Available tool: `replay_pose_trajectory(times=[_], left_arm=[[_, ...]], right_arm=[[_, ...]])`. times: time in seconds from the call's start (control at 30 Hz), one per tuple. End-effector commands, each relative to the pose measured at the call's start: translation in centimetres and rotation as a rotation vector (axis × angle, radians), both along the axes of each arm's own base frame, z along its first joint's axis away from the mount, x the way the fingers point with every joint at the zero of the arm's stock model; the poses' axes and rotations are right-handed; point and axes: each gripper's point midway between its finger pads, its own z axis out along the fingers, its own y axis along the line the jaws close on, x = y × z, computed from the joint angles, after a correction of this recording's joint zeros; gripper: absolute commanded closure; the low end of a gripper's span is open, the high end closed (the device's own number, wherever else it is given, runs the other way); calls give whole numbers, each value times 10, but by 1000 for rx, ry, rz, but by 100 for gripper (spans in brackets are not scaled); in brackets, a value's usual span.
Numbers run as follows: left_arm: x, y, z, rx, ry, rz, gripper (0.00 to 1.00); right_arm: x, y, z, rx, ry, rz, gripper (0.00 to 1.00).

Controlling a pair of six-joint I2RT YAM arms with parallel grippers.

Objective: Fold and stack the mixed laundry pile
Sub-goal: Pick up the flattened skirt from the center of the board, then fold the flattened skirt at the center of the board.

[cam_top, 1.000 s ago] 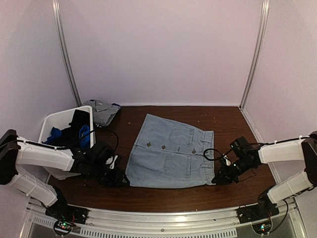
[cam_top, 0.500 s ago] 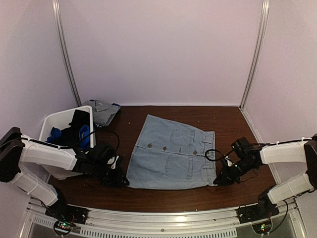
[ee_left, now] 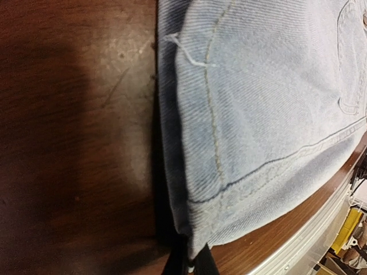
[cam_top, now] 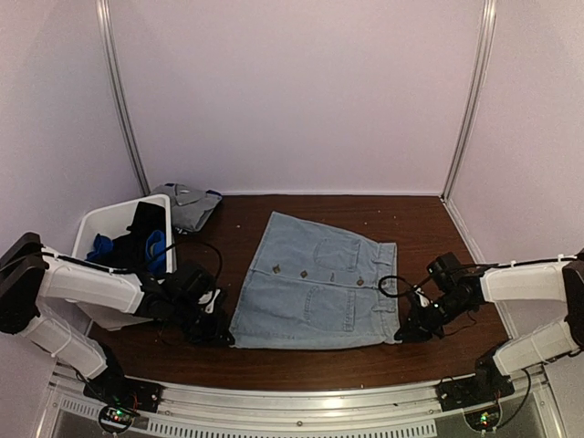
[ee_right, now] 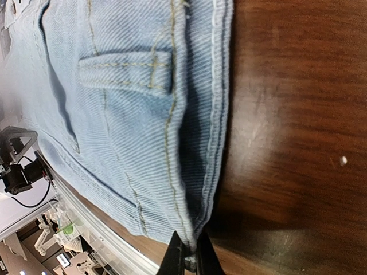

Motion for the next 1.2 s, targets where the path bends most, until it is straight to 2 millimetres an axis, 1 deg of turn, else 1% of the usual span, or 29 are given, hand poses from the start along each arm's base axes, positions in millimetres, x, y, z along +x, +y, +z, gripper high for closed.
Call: replay_pose_trajectory(times=[0.0, 0.07, 0.13, 0.17, 0.23, 0.3, 0.33, 0.43, 0.5, 0.53, 0.57, 0.6, 0.63, 0.67, 0.73, 0.8, 0.87, 0.9, 0.93, 0.97, 1.03, 1.1, 1.17], left_arm=[[-9, 11, 6, 32, -7, -20, 100], [-8, 10, 20, 17, -31, -33, 100], [-13, 11, 35, 4, -36, -49, 100], [-15, 12, 45, -10, -42, -55, 100], [-18, 13, 66, -36, -65, -60, 100], [-14, 12, 94, -72, -112, -54, 100], [-12, 11, 104, -79, -128, -55, 100], [0, 1, 129, -90, -171, -73, 100], [14, -9, 141, -79, -210, -93, 100], [24, -13, 146, -67, -227, -99, 100], [33, -16, 151, -55, -242, -104, 100], [45, -20, 156, -49, -253, -101, 100], [57, -21, 158, -37, -263, -94, 100], [71, -21, 162, -26, -274, -77, 100], [99, -18, 165, -14, -283, -39, 100], [128, -15, 166, -10, -299, -6, 100], [157, -20, 167, -23, -329, 9, 100], [170, -23, 158, -14, -319, 9, 100], [184, -28, 157, -21, -331, 7, 100], [197, -30, 149, -13, -330, 15, 100], [218, -41, 132, -27, -330, 16, 100], [234, -52, 112, -27, -317, 8, 100], [242, -63, 90, -36, -285, -11, 100]], right_arm=[[-10, -9, 7, -26, -1, 5, 100], [-12, -7, 19, -3, -16, 5, 100], [-18, -6, 33, 20, -16, 2, 100], [-24, -7, 39, 28, -5, -2, 100], [-30, -6, 55, 58, -10, -21, 100], [-29, -2, 73, 111, -25, -60, 100], [-26, 0, 81, 135, -37, -82, 100], [-13, 6, 96, 170, -55, -119, 100], [3, 10, 106, 168, -92, -110, 100], [11, 11, 110, 156, -107, -99, 100], [15, 10, 109, 135, -96, -96, 100], [27, 10, 118, 129, -122, -90, 100], [34, 9, 120, 124, -121, -94, 100], [49, 6, 129, 128, -150, -108, 100], [68, -2, 133, 118, -162, -134, 100], [84, -13, 126, 98, -146, -159, 100], [102, -19, 121, 94, -151, -172, 100], [112, -22, 117, 87, -154, -178, 100], [122, -24, 110, 77, -154, -180, 100], [131, -25, 105, 76, -155, -181, 100], [151, -28, 90, 56, -156, -179, 100], [166, -31, 73, 30, -152, -172, 100], [178, -35, 58, -5, -149, -164, 100]])
